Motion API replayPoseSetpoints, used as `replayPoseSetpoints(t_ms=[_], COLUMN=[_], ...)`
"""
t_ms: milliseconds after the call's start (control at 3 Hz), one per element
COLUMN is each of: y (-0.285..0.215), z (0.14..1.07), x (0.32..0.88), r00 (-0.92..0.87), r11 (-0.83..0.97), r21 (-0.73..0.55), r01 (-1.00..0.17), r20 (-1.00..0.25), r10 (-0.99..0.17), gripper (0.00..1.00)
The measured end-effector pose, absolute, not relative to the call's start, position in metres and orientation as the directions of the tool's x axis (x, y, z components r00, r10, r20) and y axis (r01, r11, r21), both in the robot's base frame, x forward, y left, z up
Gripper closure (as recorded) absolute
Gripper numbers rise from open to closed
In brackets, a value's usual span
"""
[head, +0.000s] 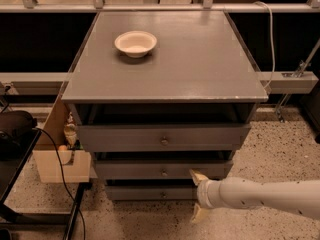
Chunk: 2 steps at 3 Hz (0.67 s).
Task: Open middle drawer
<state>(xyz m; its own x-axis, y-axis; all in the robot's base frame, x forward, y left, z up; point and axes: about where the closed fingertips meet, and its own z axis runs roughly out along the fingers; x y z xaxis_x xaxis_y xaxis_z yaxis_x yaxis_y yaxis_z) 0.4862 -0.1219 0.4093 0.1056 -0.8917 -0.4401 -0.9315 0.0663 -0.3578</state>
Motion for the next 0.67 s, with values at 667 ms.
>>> replayPoseSetpoints(t_ms=[667], y=[-0.121], z=[0.420], x=[0.491], r00=[0.115], r11=[0.057], r21=[-0.375], r01=[-0.925], r20=[-0.419], r10=[-0.901], gripper=[0.00])
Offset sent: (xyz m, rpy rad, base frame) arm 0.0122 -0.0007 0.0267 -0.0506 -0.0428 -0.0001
